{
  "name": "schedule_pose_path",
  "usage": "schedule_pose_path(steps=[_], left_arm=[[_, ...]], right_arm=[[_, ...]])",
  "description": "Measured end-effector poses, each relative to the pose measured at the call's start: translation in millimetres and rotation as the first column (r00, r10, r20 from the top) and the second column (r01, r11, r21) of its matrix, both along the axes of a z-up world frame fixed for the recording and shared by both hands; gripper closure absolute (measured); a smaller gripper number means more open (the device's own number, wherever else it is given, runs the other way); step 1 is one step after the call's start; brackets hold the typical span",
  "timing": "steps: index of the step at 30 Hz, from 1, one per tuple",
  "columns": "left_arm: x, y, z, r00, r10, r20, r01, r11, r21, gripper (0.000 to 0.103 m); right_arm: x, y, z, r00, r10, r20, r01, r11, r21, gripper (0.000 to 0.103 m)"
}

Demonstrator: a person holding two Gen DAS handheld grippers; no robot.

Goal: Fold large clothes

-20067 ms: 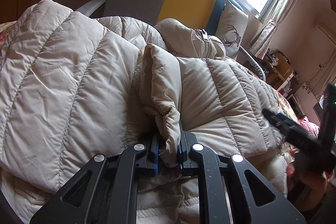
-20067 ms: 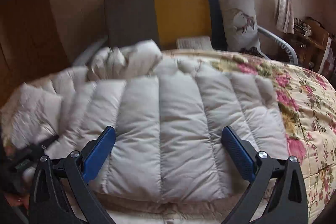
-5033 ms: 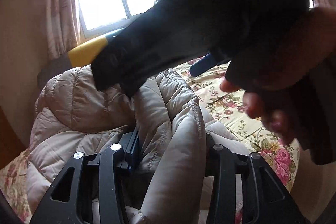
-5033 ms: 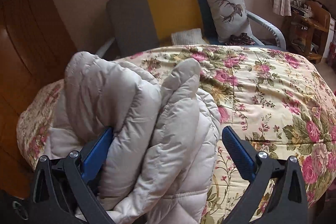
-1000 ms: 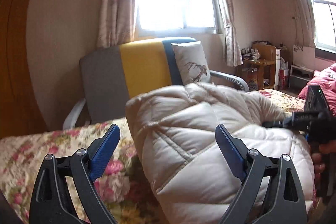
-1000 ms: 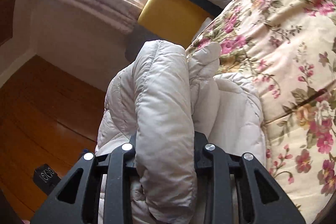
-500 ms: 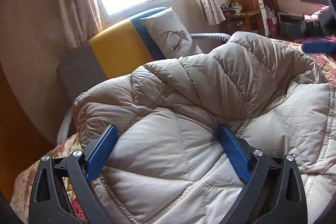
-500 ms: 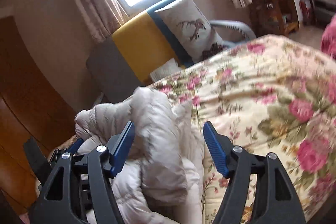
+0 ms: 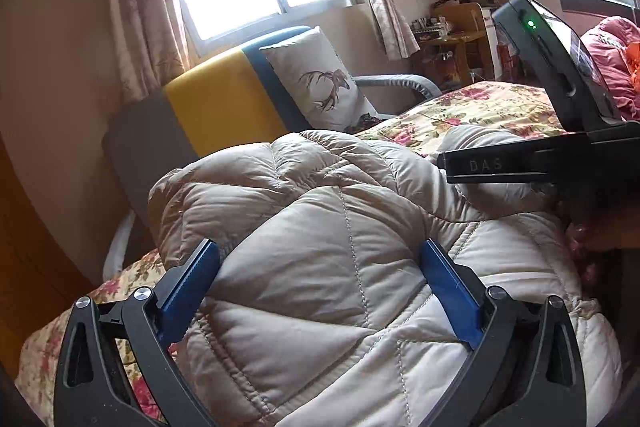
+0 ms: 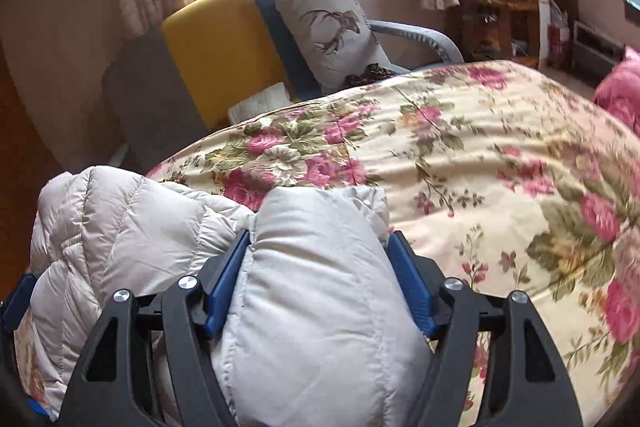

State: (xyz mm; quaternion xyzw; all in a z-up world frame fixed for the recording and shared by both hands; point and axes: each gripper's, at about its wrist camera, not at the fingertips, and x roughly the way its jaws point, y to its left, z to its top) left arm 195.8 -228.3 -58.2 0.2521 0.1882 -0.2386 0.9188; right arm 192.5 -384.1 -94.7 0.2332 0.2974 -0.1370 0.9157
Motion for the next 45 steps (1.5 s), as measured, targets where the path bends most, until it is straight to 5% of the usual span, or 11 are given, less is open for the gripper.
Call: schedule_pose_path(steps=[3,9,15,24,30,36,41,45], left_arm=[[9.4,-4.0,15.3,0.998,-0.003,-0.061,0.004,1.000,0.010,0.004],[80.5,-2.6,47.2,0.969,0.189,-0.157,-0.194,0.981,-0.016,0.004],[136.8,-24.2,2.6,0.937,0.233,-0.260,-0.204,0.970,0.134,0.003],[164.5,-19.4,-36.9,0.903,0.212,-0.373,-0.199,0.977,0.073,0.003],[132.1,-4.6,-15.9,0.927,0.236,-0.291,-0.231,0.972,0.051,0.004],[51.0,29.7,11.6,0.926,0.114,-0.360,-0.167,0.978,-0.120,0.004],[-0.8,37.2,1.4,0.938,0.098,-0.332,-0.143,0.983,-0.116,0.004],[-6.6,51.0,-4.0,0.934,0.090,-0.345,-0.153,0.975,-0.163,0.004]], right_arm=[[-6.2,-2.0,1.3,1.000,-0.006,-0.006,0.006,1.000,0.016,0.029],[-13.2,4.5,7.0,1.000,-0.027,-0.010,0.027,0.999,-0.022,0.026],[-5.1,-0.5,0.8,0.997,-0.047,-0.054,0.047,0.999,-0.005,0.024],[8.6,-8.9,-10.0,0.992,-0.067,-0.106,0.071,0.997,0.035,0.022],[6.5,-3.6,-10.2,0.993,-0.070,-0.096,0.070,0.998,-0.007,0.016],[3.1,-3.2,-6.8,0.993,-0.082,-0.086,0.081,0.996,-0.023,0.014],[-8.6,-5.1,8.4,0.998,-0.024,-0.056,0.023,1.000,-0.002,0.011],[-44.6,0.5,41.0,0.999,0.040,0.003,-0.039,0.999,-0.038,0.007]])
